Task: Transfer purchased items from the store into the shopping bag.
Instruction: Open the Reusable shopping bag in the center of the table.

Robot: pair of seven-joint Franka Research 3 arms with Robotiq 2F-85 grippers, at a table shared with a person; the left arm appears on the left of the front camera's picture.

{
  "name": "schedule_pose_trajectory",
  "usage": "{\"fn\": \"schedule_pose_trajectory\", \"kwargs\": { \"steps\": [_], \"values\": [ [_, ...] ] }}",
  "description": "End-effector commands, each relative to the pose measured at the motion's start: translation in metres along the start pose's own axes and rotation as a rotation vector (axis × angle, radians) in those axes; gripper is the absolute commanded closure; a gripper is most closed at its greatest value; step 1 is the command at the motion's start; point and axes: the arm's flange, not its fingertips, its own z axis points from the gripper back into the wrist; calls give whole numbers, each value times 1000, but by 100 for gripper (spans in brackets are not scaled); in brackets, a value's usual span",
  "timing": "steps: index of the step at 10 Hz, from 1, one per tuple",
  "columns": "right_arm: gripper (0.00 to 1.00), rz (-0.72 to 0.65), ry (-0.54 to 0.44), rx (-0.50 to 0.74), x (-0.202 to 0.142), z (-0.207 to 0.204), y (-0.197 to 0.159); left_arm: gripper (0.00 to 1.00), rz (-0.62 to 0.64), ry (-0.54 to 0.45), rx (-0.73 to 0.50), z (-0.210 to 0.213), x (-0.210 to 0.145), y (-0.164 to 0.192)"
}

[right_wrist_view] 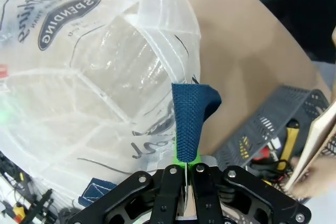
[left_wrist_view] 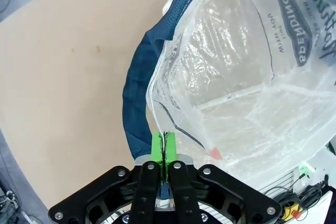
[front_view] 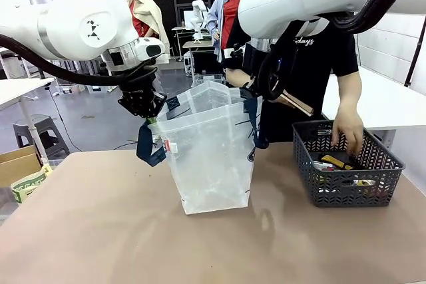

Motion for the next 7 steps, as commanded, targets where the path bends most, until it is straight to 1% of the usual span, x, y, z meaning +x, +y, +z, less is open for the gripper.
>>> {"fn": "schedule_pose_trajectory", "kwargs": {
  "steps": [1,4,6,7],
  "values": [
    [100,4,24,28,-17,5,-2,100,-56,28,-13,9,-3,3],
    [100,3,34,36,-21,5,-3,100,-147,84,-44,5,-2,3],
    [100,11,32,32,-22,5,-3,100,-200,74,-45,4,-3,1],
    [100,12,27,30,-22,4,-3,100,-201,72,-53,4,-3,0]
  ]
}}
